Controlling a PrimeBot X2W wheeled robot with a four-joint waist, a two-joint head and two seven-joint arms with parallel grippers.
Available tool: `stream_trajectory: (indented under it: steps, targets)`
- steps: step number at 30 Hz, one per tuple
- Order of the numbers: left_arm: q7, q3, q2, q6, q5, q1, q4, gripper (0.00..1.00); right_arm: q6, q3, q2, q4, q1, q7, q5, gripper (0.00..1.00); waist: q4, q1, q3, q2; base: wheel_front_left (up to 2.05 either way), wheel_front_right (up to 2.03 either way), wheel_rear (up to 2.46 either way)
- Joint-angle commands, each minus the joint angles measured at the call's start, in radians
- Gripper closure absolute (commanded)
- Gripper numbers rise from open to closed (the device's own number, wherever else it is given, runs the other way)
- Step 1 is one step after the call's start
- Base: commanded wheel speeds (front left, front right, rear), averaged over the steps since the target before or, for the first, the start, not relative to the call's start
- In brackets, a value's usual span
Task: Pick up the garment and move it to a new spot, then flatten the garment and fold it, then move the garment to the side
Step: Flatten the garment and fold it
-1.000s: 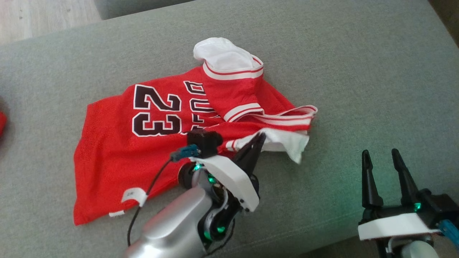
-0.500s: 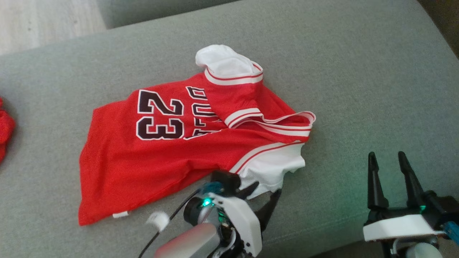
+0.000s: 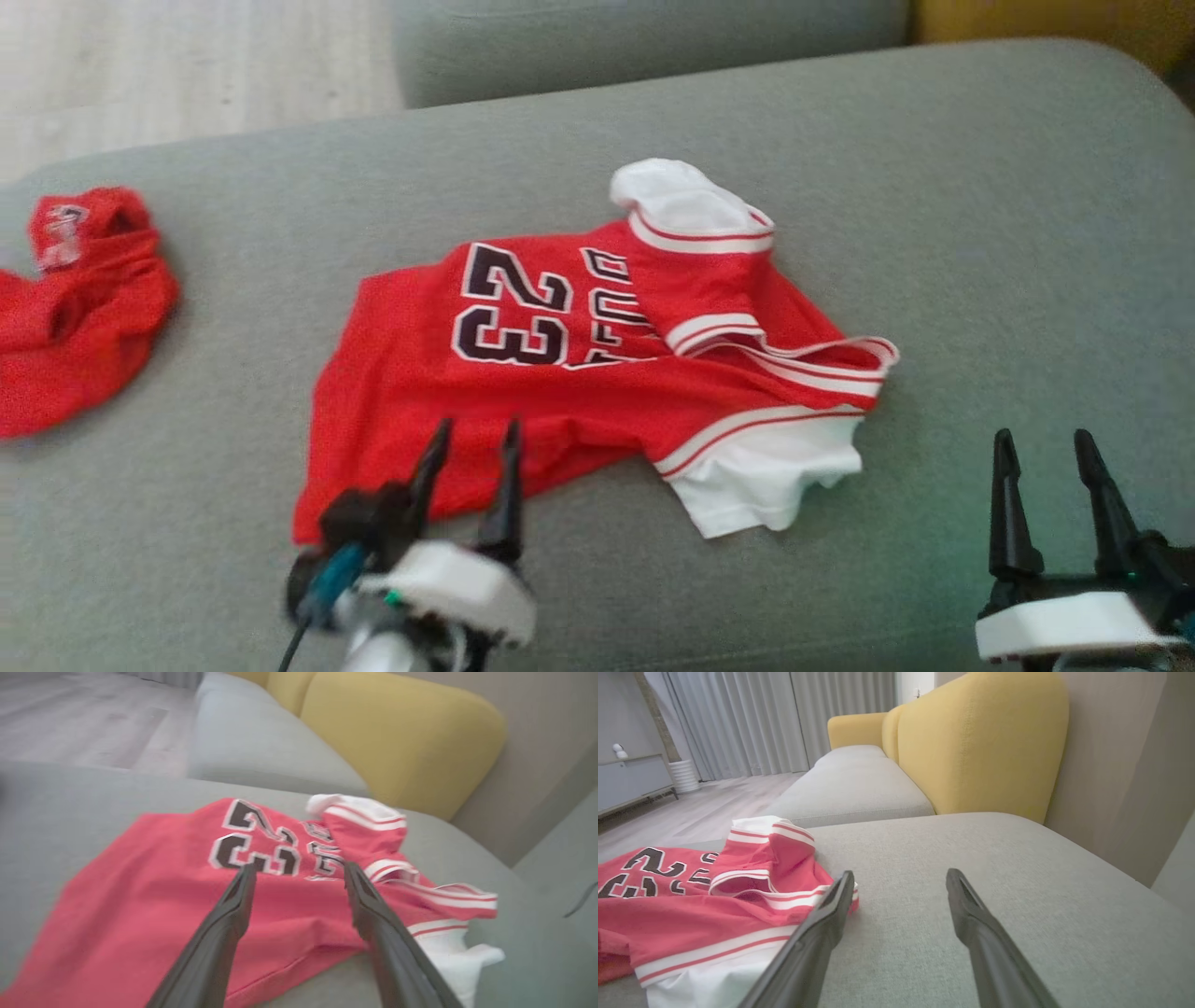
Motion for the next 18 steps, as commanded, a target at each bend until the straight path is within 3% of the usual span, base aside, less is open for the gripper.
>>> stream_trajectory:
  steps: [1, 10, 18]
  targets:
    - [-0.012, 0.043, 0.012, 0.004, 0.011, -0.028, -0.035, 0.00, 0.007, 0.020, -0.009, -0.035, -0.002, -0.011, -0.008, 0.00, 0.029, 0.0000, -0.020, 0.0000, 0.00, 0.00, 0.00]
    - [-0.012, 0.274, 0.017, -0.038, 0.211, 0.119, -0.024, 0.00, 0.007, 0.022, -0.009, -0.011, -0.001, -0.011, -0.040, 0.00, 0.108, 0.0000, -0.064, 0.0000, 0.00, 0.00, 0.00]
    - [-0.012, 0.409, -0.014, -0.101, 0.300, 0.193, -0.020, 0.00, 0.007, 0.038, -0.009, 0.062, -0.004, -0.011, -0.042, 0.00, 0.133, 0.0000, -0.085, 0.0000, 0.00, 0.00, 0.00]
